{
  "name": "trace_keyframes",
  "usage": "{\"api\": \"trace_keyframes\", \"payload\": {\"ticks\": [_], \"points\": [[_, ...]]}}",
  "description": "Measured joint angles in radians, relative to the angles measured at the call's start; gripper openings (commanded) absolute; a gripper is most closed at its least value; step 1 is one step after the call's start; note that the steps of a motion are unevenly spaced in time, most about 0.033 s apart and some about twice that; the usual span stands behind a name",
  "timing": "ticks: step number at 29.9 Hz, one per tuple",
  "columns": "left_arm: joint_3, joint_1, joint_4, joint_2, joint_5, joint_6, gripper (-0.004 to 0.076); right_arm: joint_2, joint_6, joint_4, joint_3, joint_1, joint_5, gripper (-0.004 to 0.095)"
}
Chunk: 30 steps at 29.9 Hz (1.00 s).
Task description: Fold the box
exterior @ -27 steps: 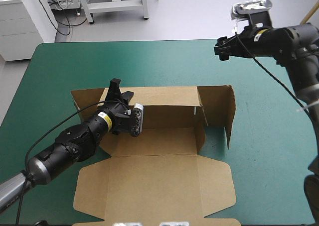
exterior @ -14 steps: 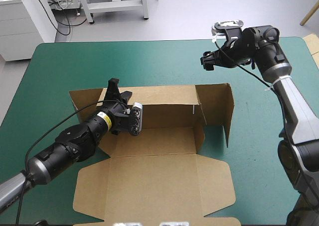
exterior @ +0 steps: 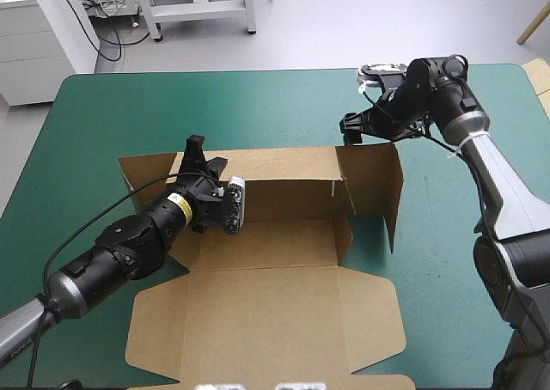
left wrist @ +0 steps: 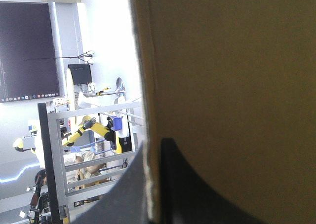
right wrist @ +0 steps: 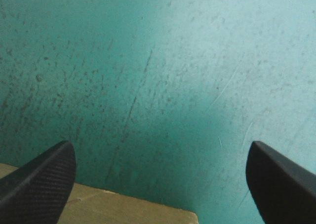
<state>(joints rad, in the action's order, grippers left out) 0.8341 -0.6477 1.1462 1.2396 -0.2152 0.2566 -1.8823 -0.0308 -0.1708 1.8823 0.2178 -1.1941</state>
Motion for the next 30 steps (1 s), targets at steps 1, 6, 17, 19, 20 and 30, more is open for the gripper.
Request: {"api": "trace_keyframes", "payload": {"ticks": [1,6,17,19,20,30], "points": [[0.000,0.000,0.000,0.000,0.000,0.000,-0.0008,0.004,0.000,0.000,-0.020,0.000,0.000,0.0862],[0.000,0.000,0.001,0.000,-0.005,0.000,-0.0008,0.056,0.001,-0.004,-0.121,0.000,0.010,0.0862],[0.000,0.000,0.001,0.000,-0.014,0.000,-0.0008,0.265,-0.073,-0.039,-0.330,0.000,0.042,0.0862],[0.000,0.000,0.001,0.000,-0.014,0.000,-0.0008,0.308,-0.116,-0.067,-0.390,0.000,0.080,0.0862],[0.000,0.000,0.001,0.000,-0.014,0.000,-0.0008,0.334,-0.145,-0.085,-0.426,0.000,0.109,0.0862],[0.000,0.000,0.002,0.000,-0.014,0.000,-0.0008,0.578,-0.457,-0.287,-0.769,0.000,0.388,0.0862]]}}
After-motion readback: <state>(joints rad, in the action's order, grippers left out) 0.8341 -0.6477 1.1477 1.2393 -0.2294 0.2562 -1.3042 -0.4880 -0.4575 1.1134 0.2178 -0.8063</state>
